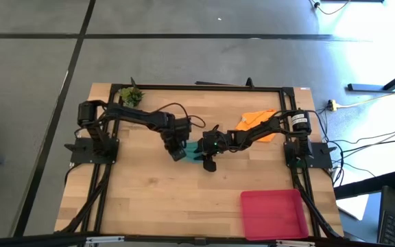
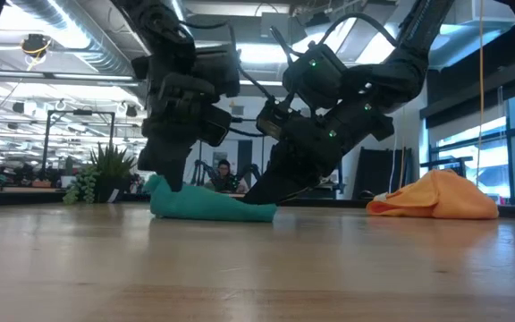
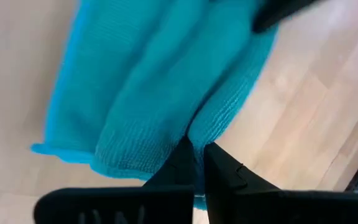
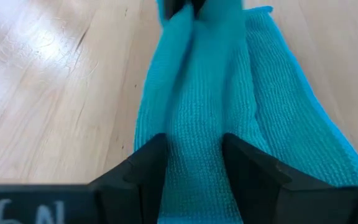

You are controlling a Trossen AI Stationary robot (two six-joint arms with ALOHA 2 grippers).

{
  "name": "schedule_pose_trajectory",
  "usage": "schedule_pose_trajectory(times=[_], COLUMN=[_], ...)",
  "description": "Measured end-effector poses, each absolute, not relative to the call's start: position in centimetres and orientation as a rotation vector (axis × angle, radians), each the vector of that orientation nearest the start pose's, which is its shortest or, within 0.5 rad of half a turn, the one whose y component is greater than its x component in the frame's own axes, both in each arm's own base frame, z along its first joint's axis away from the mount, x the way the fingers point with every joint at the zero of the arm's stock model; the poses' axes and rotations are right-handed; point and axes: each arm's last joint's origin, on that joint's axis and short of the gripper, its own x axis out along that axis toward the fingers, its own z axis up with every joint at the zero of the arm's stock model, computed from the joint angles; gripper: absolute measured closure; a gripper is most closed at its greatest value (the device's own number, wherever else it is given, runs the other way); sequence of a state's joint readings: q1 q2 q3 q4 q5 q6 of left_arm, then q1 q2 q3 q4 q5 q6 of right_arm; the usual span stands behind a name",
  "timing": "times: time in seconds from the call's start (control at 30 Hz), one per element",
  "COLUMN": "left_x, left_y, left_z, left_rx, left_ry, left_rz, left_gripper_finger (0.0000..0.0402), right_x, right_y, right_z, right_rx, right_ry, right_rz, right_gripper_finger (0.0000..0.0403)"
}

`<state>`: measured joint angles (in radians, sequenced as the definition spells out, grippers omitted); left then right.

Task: Roll microfiber towels into tight, uniform cylinder then place into a basket
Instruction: Roll the blue microfiber cloth

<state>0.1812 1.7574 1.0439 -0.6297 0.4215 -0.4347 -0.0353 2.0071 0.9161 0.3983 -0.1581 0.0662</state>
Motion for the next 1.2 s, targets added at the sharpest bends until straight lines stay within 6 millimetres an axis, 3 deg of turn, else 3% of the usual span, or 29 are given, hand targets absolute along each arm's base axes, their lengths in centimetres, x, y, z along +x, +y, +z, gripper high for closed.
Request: schedule_pose_trajectory(times=[0.5, 0.9, 1.2], left_x=[31.1, 30.7, 31.0], left_y=[7.4, 5.2, 4.9], left_z=[15.4, 15.2, 15.1], left_rx=[-0.754, -0.869, -0.718], left_ry=[1.259, 1.371, 1.352], left_rz=[0.188, -0.008, -0.012], left_gripper_finger=[0.0399, 0.04, 0.04], right_x=[37.2, 37.2, 37.2], right_y=[-0.9, -0.9, -0.9], right_z=[9.2, 9.1, 9.1], right_rx=[0.129, 0.121, 0.116], right_ry=[0.694, 0.696, 0.697], right_rz=[0.091, 0.098, 0.101], right_gripper_finger=[0.024, 0.024, 0.024])
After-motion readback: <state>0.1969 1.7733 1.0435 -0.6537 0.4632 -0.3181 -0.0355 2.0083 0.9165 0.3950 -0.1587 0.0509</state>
